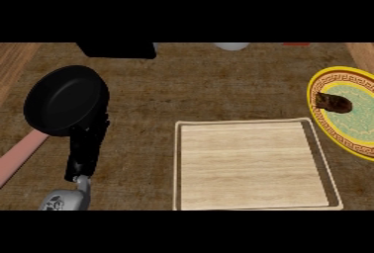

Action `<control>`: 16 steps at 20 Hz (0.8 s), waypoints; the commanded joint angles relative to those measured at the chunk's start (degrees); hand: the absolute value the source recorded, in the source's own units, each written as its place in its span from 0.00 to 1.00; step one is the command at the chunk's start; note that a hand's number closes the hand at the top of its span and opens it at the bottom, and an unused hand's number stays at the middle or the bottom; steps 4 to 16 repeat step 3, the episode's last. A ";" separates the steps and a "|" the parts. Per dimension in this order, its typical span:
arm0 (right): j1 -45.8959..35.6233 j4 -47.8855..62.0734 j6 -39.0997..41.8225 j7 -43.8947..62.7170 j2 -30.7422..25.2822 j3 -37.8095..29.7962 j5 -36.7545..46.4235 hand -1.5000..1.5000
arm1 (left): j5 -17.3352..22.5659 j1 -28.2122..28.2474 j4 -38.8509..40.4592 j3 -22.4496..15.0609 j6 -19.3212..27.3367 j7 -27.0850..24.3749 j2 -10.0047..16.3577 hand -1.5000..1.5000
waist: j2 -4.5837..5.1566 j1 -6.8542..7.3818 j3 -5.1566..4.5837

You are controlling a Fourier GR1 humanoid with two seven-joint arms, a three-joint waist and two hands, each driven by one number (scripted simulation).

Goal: Pick the sweet potato from the tray and place it in the plate

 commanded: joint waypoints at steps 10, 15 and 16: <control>1.58 0.28 -1.18 0.24 -0.63 -0.43 -0.25 0.00 | -0.86 1.46 -1.52 -1.04 0.44 0.12 -0.55 0.50 | 0.07 0.44 0.12; 1.58 0.28 -1.18 0.24 -0.63 -0.43 -0.25 0.00 | -0.86 1.46 -1.52 -1.04 0.44 0.12 -0.55 0.50 | 0.07 0.44 0.12; 1.58 0.28 -1.18 0.24 -0.63 -0.43 -0.25 0.00 | -0.86 1.46 -1.52 -1.04 0.44 0.12 -0.55 0.50 | 0.07 0.44 0.12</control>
